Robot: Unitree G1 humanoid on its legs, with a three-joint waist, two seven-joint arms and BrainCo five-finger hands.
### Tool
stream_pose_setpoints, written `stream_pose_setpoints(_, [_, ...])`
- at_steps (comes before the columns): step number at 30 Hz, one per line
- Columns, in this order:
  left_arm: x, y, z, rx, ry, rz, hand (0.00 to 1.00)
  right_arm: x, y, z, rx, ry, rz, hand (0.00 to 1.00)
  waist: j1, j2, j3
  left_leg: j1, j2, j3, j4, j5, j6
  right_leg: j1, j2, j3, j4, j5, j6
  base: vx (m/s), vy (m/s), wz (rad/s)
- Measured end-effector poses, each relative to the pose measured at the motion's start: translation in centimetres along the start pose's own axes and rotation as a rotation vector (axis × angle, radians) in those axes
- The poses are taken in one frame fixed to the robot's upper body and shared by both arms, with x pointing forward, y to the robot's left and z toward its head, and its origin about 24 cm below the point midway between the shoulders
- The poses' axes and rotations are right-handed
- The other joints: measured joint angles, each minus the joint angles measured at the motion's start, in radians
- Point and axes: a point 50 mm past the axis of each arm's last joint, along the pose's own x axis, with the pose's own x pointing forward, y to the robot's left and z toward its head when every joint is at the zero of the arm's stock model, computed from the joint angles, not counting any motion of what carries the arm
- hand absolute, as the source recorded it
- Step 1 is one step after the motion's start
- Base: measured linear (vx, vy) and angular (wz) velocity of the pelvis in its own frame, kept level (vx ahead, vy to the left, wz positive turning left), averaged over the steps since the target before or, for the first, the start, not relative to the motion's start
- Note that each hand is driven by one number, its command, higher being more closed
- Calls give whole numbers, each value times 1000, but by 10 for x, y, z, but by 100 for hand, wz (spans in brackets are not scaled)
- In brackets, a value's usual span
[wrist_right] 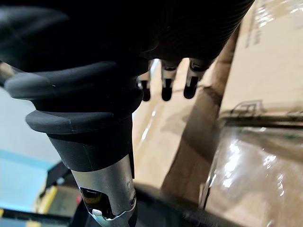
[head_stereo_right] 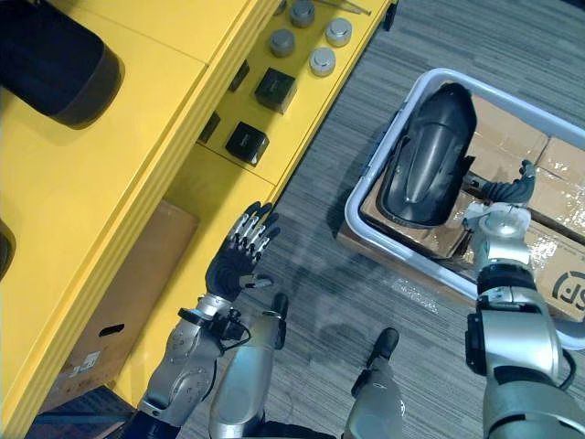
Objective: Walk over and take plastic housings, then place them on the shelf
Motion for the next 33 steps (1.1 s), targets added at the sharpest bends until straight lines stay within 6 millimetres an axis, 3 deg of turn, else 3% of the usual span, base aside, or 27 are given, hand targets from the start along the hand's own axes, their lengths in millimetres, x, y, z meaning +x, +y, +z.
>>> stream_pose_setpoints(3, [-1, 1, -2, -8, 8, 26, 0, 3, 0, 0, -55, 42, 44, 0, 30, 15, 1, -4, -6, -4, -8, 7, 2, -2, -4, -7, 1, 0, 0, -6, 20, 10])
stream_pose_setpoints(4, [-1, 1, -3, -9, 11, 31, 0, 4, -5, 4, -75, 36, 39, 100, 35, 22, -1, -7, -7, -5, -10, 11, 2, -6, -6, -8, 2, 0, 0, 0, 0, 0])
stream_pose_setpoints(8, [-1, 2, -3, -7, 12, 32, 0, 6, -11, 6, -145, 45, 48, 100, 41, 23, -2, -17, -7, -7, -22, 24, 0, -23, -6, -9, 11, -1, -1, -27, 2, 1])
stream_pose_setpoints(12, [-2, 3, -9, -10, 39, 38, 0, 8, -18, 7, -358, 78, 74, 100, 45, 23, -2, -16, -2, -14, -26, 31, -3, -27, -3, -21, 25, -7, -9, -40, -5, 2])
stream_pose_setpoints(16, [-3, 5, -9, -36, 42, 36, 0, 6, -21, -7, -550, 169, 89, 100, 56, 23, -2, -16, -1, -20, -43, 47, -5, -32, -3, -30, 36, -9, -11, -42, -2, 6])
stream_pose_setpoints(21, [-5, 1, -12, -34, 55, 9, 0, 7, -25, -3, -680, 208, 50, 100, 73, 23, -2, 4, 0, -20, -89, 78, -13, -32, -4, -33, 37, -10, -13, -11, -5, 1])
stream_pose_setpoints(33, [-16, -3, -19, -57, 80, -5, 0, 0, -14, -25, -592, 190, -110, 100, 65, 25, -4, 60, 8, -27, -135, 104, -20, 0, -4, -51, 55, -21, -29, -4, -11, 3])
